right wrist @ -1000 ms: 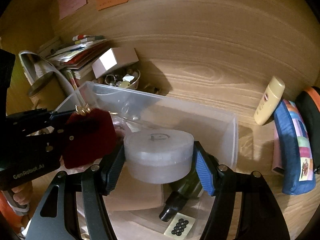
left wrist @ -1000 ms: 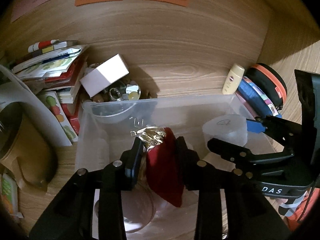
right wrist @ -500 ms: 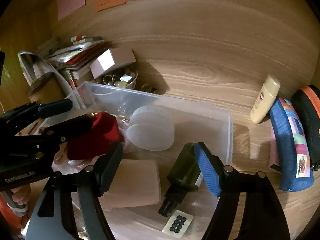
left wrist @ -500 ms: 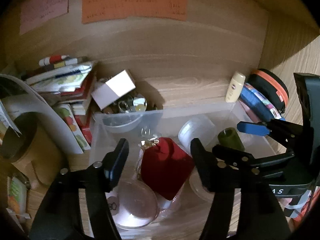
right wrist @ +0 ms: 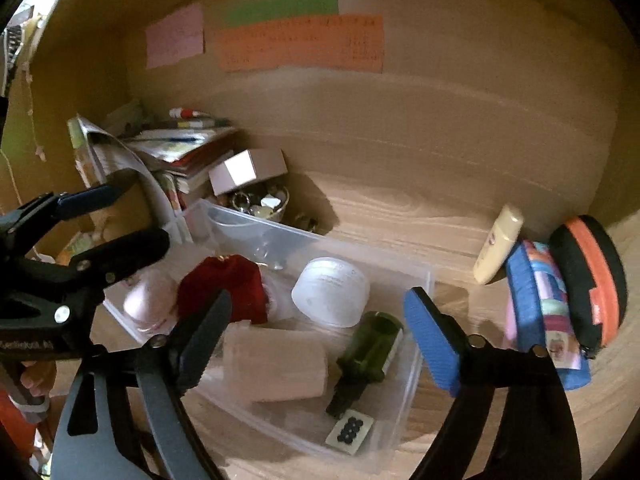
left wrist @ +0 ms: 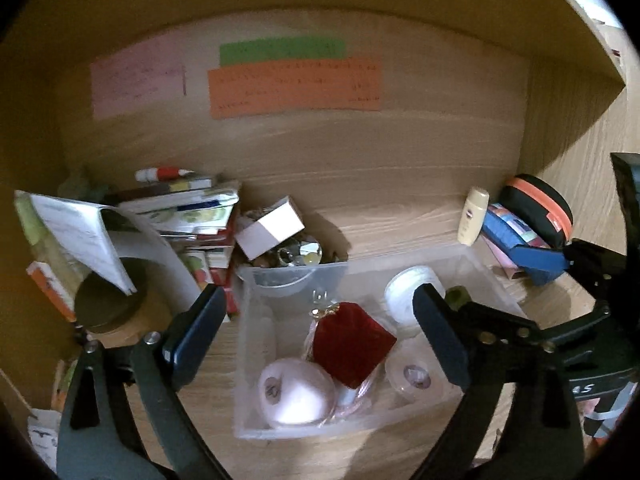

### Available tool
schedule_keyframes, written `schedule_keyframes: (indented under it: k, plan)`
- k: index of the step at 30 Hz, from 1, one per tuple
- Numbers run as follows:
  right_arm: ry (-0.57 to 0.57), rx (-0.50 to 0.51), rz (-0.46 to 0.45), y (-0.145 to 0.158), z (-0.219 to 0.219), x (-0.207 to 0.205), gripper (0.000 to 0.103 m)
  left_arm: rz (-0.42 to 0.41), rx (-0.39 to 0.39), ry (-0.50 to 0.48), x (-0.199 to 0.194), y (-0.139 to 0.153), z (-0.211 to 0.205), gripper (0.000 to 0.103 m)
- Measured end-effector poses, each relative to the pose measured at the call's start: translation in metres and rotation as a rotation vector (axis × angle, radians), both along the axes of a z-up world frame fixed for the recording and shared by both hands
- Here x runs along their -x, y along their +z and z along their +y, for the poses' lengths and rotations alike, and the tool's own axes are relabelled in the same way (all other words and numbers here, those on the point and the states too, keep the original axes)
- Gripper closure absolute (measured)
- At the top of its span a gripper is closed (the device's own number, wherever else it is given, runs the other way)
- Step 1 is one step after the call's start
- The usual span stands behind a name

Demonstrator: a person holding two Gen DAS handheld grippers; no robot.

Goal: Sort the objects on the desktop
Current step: 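Grasp the white drawstring bag with the left gripper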

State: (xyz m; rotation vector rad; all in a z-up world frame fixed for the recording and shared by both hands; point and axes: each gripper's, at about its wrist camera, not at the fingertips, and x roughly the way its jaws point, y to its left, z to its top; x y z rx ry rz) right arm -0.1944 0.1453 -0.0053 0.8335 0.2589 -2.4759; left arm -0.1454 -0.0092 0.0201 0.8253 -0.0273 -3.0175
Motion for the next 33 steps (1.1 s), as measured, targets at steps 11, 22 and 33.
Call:
schedule_keyframes:
  k: [11,22,33]
  plan:
    - [-0.033,0.007,0.017,0.001,0.030,-0.040,0.008,-0.007,-0.028,-0.005,-0.044,0.002,-0.006,0.007]
    - [-0.077,-0.014,-0.037,-0.023,0.054,-0.067,0.008,-0.088,0.035,-0.054,-0.090,-0.036,0.014,0.004]
    - [-0.094,-0.041,-0.152,-0.071,0.066,-0.096,0.008,-0.173,0.000,-0.099,-0.130,-0.073,0.038,0.004]
